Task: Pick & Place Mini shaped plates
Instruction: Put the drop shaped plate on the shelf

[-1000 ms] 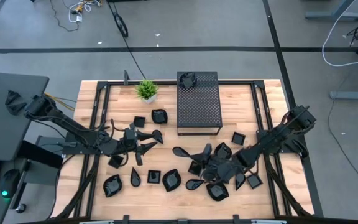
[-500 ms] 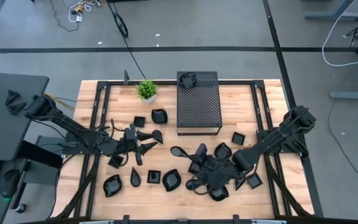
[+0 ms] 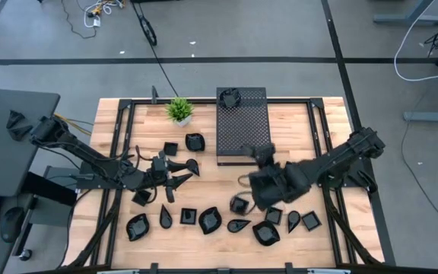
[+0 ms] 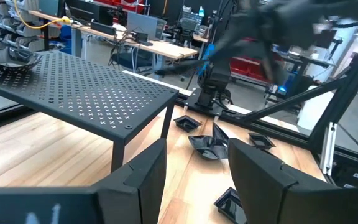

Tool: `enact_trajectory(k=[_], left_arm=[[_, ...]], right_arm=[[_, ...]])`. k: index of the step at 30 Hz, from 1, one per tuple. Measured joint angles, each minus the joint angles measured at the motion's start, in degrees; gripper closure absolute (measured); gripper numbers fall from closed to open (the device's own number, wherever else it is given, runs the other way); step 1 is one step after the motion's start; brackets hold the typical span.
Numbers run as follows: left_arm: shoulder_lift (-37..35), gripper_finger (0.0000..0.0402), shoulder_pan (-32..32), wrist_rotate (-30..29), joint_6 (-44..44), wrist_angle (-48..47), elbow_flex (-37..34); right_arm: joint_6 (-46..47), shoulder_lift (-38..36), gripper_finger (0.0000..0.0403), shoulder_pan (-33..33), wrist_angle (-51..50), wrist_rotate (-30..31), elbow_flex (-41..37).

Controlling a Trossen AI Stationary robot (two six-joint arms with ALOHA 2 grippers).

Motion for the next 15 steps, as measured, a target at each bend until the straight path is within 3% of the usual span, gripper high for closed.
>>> enact_trajectory(k=[5,15], left_arm=[[0.00,0.0225,-0.01,0.00,0.02,-0.04,0.00],[0.76,0.0225,0.00,0.02,0.00,-0.12,-0.04]], right_arm=[[4.37,-0.04,0.0389,-5.60,-5.87,0.04,-0.80],[-4.80,-0.02,0.0389,-18.31,-3.51,4.50,-3.34]])
